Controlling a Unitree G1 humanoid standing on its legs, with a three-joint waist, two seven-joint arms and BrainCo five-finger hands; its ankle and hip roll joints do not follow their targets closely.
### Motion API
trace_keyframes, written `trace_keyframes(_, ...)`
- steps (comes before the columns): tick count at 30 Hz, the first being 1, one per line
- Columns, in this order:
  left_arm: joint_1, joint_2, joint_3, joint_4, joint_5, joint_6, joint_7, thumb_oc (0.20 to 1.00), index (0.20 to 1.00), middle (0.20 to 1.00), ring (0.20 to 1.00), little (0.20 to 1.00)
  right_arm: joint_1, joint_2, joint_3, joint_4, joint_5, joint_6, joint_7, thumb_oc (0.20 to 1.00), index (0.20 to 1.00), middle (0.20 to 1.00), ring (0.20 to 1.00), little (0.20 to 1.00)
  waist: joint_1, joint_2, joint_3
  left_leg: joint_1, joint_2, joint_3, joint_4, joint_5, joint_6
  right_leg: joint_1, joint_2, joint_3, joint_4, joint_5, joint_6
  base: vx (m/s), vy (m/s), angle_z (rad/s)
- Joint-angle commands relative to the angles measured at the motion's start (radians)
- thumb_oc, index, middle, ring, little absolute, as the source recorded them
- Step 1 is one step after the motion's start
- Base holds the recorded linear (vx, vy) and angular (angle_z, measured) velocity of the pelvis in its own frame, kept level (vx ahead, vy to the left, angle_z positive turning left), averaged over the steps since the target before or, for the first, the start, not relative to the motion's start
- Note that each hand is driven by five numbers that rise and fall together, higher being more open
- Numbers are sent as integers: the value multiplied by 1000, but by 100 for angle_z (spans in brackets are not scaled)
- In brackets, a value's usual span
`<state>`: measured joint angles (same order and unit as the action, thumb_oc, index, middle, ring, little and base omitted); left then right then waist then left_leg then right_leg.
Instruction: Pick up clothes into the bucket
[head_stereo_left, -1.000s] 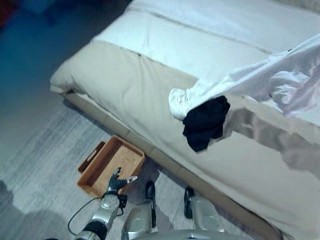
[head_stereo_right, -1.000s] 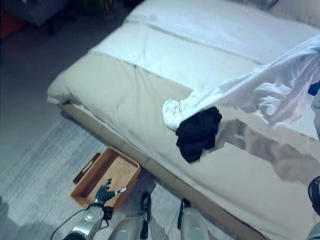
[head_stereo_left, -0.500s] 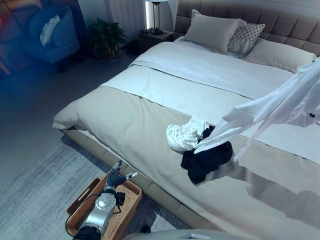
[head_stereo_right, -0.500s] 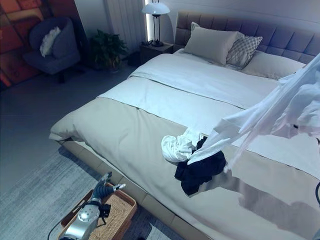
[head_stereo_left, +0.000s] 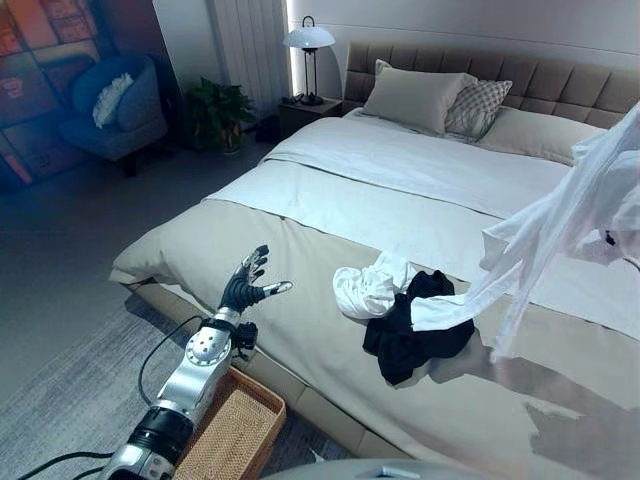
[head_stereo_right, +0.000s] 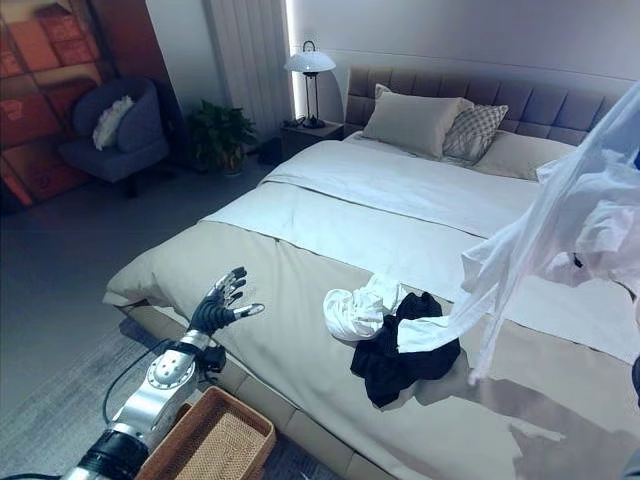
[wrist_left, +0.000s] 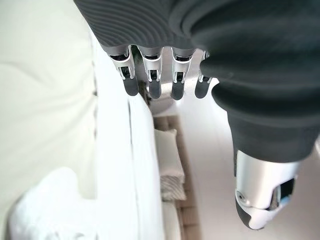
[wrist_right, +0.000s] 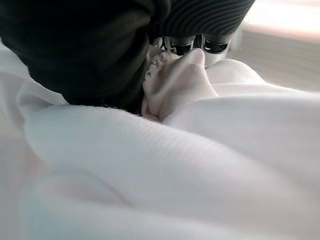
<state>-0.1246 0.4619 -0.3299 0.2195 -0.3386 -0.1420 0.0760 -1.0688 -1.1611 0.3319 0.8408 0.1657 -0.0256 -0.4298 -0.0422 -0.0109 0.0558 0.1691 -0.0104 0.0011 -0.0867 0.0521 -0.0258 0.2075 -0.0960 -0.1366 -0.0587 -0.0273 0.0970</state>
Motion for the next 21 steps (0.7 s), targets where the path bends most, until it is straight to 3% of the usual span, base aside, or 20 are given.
trace_keyframes(1,-74,76,-41,-68,-42,-42,-18,1000,1000,1000,1000,1000,-232,-19,81,22,87,-83,0,200,200,200,200,200,13,-87,-61,-24,-21,-20,153,-163,-10,-65,-59,4,130,-25,50,0,0,0)
trace_keyframes(8,-201,65,-96,-100,-110,-37,-15,1000,1000,1000,1000,1000,-307,58,142,-76,138,-108,-2,200,200,200,200,200,-1,-82,-65,-18,-18,-21,142,-155,-13,-65,-58,4,129,-21,48,-7,-1,0)
trace_keyframes(14,-380,54,-161,-62,-130,-19,1,1000,1000,1000,1000,1000,-168,140,144,-323,165,-117,93,200,200,200,200,200,-23,-65,-56,-22,-20,-14,139,-146,-12,-78,-58,11,130,-14,46,-27,0,-2)
trace_keyframes(21,-565,-4,-242,48,-86,-8,27,1000,1000,1000,1000,1000,-10,173,129,-592,157,-122,195,200,200,200,200,200,-41,-46,-43,-34,-21,-9,132,-131,-9,-93,-63,14,127,-4,49,-42,-1,-3)
